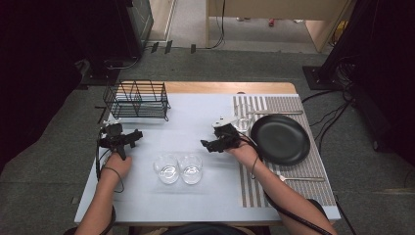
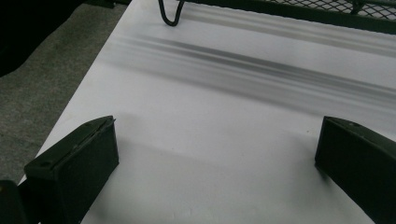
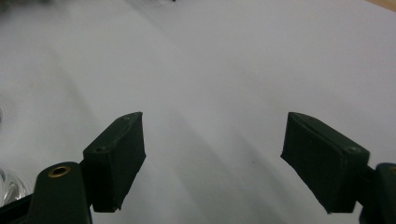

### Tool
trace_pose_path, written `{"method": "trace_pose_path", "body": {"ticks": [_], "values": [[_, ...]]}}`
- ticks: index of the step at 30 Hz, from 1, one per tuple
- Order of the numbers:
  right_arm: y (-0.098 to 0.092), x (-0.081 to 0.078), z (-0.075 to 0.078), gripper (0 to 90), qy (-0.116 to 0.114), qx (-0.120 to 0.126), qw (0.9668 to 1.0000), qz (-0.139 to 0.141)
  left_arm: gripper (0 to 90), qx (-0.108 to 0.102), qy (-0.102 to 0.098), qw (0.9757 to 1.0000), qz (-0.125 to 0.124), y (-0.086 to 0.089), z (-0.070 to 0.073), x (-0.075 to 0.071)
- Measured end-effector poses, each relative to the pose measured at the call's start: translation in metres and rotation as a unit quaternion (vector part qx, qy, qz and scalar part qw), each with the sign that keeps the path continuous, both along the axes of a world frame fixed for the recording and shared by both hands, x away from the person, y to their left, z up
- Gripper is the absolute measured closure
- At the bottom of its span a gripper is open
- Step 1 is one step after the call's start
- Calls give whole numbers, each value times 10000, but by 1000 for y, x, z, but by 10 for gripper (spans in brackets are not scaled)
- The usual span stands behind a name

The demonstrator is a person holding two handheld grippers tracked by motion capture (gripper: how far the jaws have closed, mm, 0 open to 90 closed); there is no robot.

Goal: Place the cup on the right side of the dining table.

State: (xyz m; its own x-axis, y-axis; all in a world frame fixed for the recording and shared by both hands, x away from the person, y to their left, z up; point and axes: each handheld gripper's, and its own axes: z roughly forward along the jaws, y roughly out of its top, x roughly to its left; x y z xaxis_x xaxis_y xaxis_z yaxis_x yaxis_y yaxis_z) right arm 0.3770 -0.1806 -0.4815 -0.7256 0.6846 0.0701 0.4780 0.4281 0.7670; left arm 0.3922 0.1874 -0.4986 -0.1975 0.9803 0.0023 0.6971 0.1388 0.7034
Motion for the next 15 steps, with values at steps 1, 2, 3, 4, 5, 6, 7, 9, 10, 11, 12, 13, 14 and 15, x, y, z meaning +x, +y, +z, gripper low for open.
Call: {"method": "trace_pose_path", "body": {"ticks": [1, 2, 3, 4, 5, 6, 7, 9, 10, 11, 12, 13, 14, 15], "values": [[1, 0, 0, 211, 4, 2, 10000, 6, 0, -1, 0, 10000, 0, 0, 0, 0], [1, 0, -1, 211, 1, 1, 10000, 9, 0, 0, -1, 10000, 0, 0, 0, 0], [2, -1, -1, 211, 28, 9, 10000, 15, 0, 0, 0, 10000, -1, 0, 0, 0], [2, -1, -2, 211, 35, -4, 10000, 31, 0, -1, -2, 10000, 0, 0, 0, 0], [3, -2, -3, 211, 42, -16, 10000, 54, 0, -2, -4, 10000, 0, 0, 0, 0], [4, -2, -4, 211, 49, -38, 9999, 85, 0, -2, -5, 10000, 1, 0, 0, 0], [5, -3, -5, 211, 50, -58, 9999, 130, 0, -1, -4, 10000, 0, 0, 0, 0], [6, -3, -6, 212, 40, -47, 9998, 197, 0, -2, -3, 10000, 0, 0, 0, 0], [7, -3, -7, 212, 62, -29, 9997, 223, 0, -2, -4, 10000, 1, 0, 0, 0], [7, -3, -8, 212, 90, -16, 9997, 243, 0, -1, -5, 10000, 1, 0, 0, 0], [8, -3, -8, 213, 76, -29, 9996, 259, 0, -1, -6, 10000, 3, 0, 0, 0], [9, -4, -9, 213, 89, -45, 9996, 261, 0, -2, -6, 10000, 1, 0, 0, 0], [9, -4, -10, 213, 85, -64, 9995, 287, 0, -2, -5, 10000, 1, 0, 0, 0], [10, -4, -12, 213, 99, -86, 9995, 302, 0, -2, -6, 10000, 2, 0, 0, 0]]}}
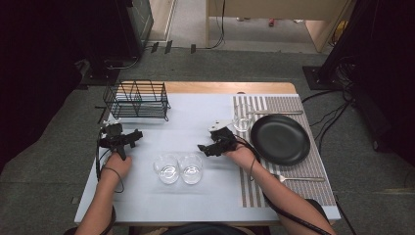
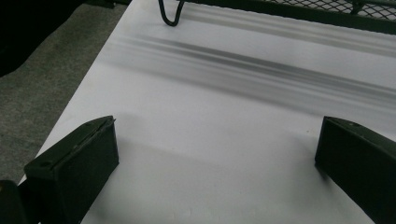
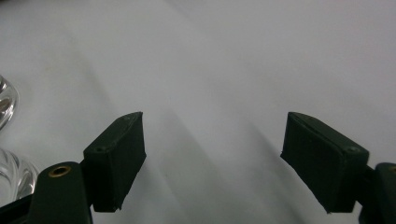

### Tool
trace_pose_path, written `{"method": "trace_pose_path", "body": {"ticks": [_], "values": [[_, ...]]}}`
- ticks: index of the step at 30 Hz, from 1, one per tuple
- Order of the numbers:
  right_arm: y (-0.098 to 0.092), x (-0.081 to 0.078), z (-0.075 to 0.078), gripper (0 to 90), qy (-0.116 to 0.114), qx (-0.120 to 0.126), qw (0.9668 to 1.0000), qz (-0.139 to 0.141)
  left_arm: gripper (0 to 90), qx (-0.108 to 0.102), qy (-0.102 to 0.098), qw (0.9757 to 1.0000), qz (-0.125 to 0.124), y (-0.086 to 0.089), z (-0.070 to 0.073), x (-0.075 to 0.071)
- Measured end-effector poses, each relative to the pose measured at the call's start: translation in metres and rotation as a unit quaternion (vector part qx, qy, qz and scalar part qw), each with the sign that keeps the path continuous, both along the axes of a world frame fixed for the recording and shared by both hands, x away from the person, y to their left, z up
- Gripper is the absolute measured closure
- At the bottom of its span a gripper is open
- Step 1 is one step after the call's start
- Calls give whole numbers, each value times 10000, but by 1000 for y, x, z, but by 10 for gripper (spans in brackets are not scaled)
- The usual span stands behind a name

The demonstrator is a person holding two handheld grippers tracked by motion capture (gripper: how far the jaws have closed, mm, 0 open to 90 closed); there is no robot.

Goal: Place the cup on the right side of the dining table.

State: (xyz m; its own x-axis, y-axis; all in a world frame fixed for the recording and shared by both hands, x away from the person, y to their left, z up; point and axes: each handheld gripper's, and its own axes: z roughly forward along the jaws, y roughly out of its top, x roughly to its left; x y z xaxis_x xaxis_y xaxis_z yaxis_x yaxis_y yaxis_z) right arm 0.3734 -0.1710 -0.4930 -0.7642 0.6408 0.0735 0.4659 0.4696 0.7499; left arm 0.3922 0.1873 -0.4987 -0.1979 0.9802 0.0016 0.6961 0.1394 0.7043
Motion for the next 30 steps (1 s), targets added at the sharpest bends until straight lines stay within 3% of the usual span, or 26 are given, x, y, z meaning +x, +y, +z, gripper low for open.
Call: {"method": "trace_pose_path", "body": {"ticks": [7, 12, 17, 30], "values": [[2, 0, -6, 219, 50, -8, 10000, 71, 0, 2, 1, 10000, 0, 0, 0, 0], [5, -1, -8, 218, -51, -62, 9999, 110, 0, 2, 2, 10000, 1, 0, 0, 0], [9, -4, -8, 191, -162, -279, 9994, 152, 0, 5, 2, 10000, 3, 0, 0, 0], [9, -4, -9, 190, -154, -269, 9994, 147, 0, 6, 3, 10000, 3, 0, 0, 0]]}}
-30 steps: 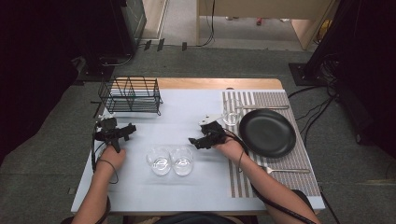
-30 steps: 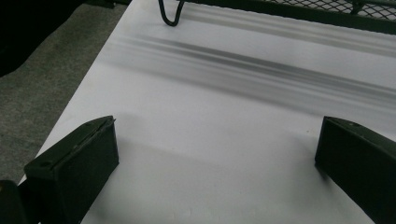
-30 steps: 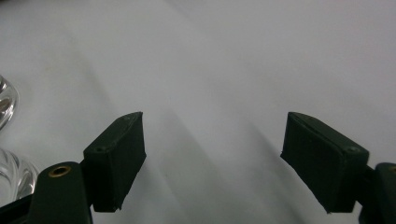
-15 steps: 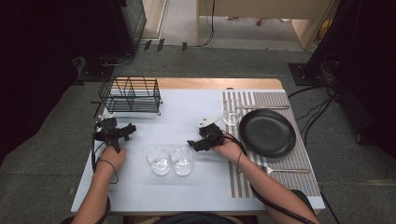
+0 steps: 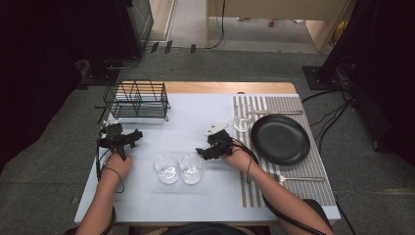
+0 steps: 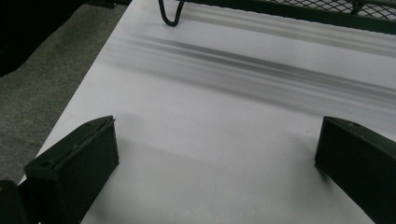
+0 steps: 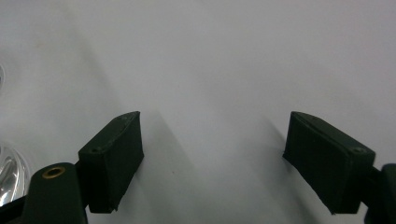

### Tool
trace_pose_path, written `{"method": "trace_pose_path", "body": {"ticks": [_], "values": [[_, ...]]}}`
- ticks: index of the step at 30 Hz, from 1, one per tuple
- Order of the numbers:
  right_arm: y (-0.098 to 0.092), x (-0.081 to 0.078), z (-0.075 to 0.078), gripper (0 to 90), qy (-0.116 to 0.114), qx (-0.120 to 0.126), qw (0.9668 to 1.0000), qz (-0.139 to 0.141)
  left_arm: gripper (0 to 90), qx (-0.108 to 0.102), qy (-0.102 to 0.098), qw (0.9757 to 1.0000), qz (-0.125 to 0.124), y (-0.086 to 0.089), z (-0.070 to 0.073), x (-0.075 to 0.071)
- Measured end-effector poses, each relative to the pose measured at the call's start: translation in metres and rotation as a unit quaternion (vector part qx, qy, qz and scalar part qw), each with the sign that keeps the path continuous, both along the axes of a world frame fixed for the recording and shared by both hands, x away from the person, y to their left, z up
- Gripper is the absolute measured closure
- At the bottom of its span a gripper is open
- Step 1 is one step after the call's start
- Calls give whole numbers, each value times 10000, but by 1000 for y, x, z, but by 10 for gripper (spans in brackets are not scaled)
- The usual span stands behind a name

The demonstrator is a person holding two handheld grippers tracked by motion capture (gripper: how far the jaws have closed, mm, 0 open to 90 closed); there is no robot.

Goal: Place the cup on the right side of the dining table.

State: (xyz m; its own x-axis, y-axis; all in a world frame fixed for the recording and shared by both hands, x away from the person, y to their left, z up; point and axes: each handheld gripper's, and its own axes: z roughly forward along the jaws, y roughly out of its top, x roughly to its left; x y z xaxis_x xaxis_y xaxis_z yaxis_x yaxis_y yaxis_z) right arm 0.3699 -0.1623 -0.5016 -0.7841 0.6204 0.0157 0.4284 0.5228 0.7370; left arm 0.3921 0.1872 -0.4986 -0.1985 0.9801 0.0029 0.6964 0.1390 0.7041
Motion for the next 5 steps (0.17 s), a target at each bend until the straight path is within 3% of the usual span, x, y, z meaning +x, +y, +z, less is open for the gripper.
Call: {"method": "trace_pose_path", "body": {"ticks": [5], "values": [[0, 0, 0, 191, 0, 1, 10000, 0, 0, 0, 1, 10000, 0, 0, 0, 0]]}}
